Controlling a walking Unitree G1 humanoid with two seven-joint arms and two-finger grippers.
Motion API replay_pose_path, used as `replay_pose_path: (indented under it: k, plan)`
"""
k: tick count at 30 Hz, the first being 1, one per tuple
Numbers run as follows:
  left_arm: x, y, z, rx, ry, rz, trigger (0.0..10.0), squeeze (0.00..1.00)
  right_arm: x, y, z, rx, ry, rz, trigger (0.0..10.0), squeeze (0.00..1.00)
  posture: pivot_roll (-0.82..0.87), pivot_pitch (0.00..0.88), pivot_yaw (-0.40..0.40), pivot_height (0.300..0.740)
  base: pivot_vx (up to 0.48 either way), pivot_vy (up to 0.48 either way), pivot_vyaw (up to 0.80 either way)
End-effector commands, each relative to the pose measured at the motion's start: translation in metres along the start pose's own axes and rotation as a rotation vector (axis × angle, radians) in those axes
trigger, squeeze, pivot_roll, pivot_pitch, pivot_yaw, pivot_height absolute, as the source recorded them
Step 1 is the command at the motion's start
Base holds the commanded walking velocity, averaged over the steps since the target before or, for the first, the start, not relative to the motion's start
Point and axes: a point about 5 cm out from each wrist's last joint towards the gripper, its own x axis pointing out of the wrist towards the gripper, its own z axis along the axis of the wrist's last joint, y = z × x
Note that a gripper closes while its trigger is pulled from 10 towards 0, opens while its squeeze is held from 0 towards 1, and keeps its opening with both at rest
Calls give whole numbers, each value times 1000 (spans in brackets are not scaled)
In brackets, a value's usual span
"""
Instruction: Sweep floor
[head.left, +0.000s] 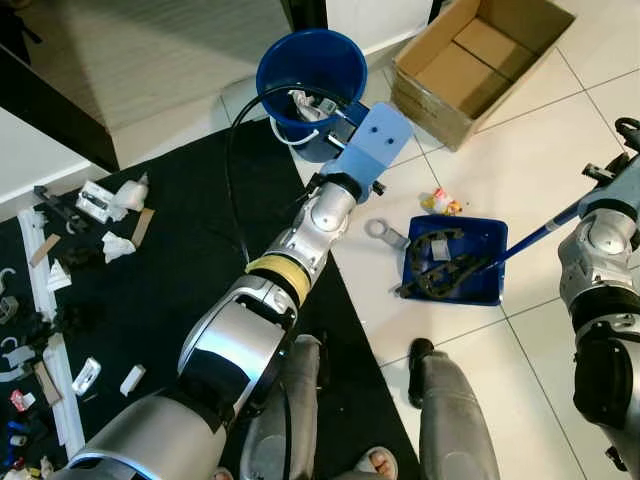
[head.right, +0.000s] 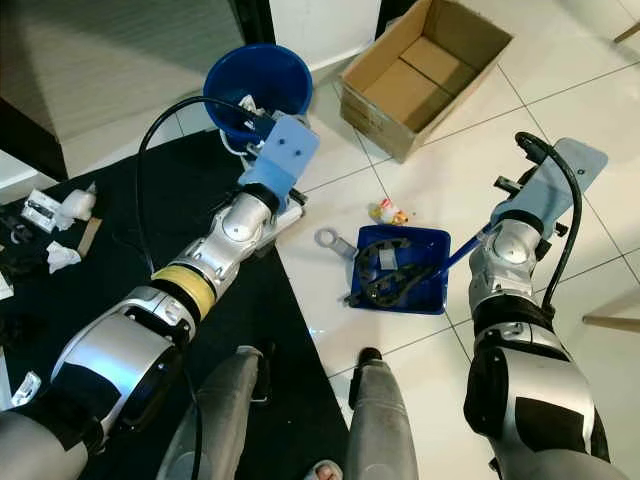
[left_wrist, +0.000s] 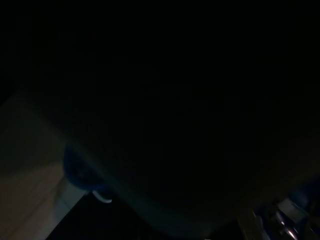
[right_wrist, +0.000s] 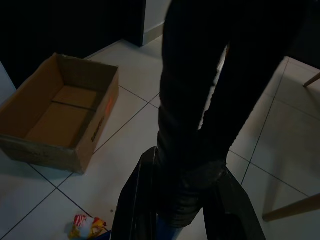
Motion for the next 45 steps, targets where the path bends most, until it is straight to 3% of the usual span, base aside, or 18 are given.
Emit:
replay_pose_path:
  k: [1, 10, 16, 22, 24, 27, 31, 35, 41, 43, 44, 45]
  plan:
    - [-4, -13, -10, -9, 70, 19, 10000, 0, -25, -15, -56, -140, 214, -10, 10000, 0, 104, 439, 114, 740, 0, 0, 0]
    - [-2, -45, -1, -80, 129, -28, 10000, 0, -26, -14, -58, -149, 217, -2, 10000, 0, 109, 440, 118, 740, 0, 0, 0]
    - [4, -69, 22, -179, 128, -71, 10000, 0, -28, -15, -61, -167, 222, 10, 10000, 0, 112, 437, 121, 740, 0, 0, 0]
    - [11, -100, 69, -354, 70, -161, 10000, 0, -30, -15, -64, -180, 230, 23, 10000, 0, 110, 432, 126, 740, 0, 0, 0]
    - [12, -103, 74, -375, 60, -175, 10000, 0, -30, -15, -64, -181, 231, 23, 10000, 0, 110, 432, 126, 740, 0, 0, 0]
    - [13, -116, 99, -487, 32, -226, 10000, 0, -31, -16, -65, -187, 237, 30, 10000, 0, 110, 432, 127, 740, 0, 0, 0]
    - [12, -132, 140, -701, 2, -285, 10000, 0, -32, -17, -68, -197, 246, 40, 10000, 0, 114, 427, 128, 740, 0, 0, 0]
    - [13, -130, 168, -827, -43, -286, 10000, 0, -34, -17, -71, -201, 250, 47, 10000, 0, 111, 427, 126, 740, 0, 0, 0]
    - [23, -112, 183, -965, -27, -231, 10000, 0, -35, -15, -71, -205, 255, 56, 10000, 0, 115, 424, 124, 740, 0, 0, 0]
    - [28, -98, 181, -890, -81, -233, 10000, 0, -34, -15, -70, -204, 255, 59, 10000, 0, 119, 423, 125, 740, 0, 0, 0]
    - [28, -98, 181, -890, -81, -233, 10000, 0, -34, -15, -70, -204, 255, 59, 10000, 0, 119, 423, 125, 740, 0, 0, 0]
    - [32, -87, 173, -784, -119, -246, 10000, 0, -34, -14, -70, -202, 253, 60, 10000, 0, 118, 418, 127, 740, 0, 0, 0]
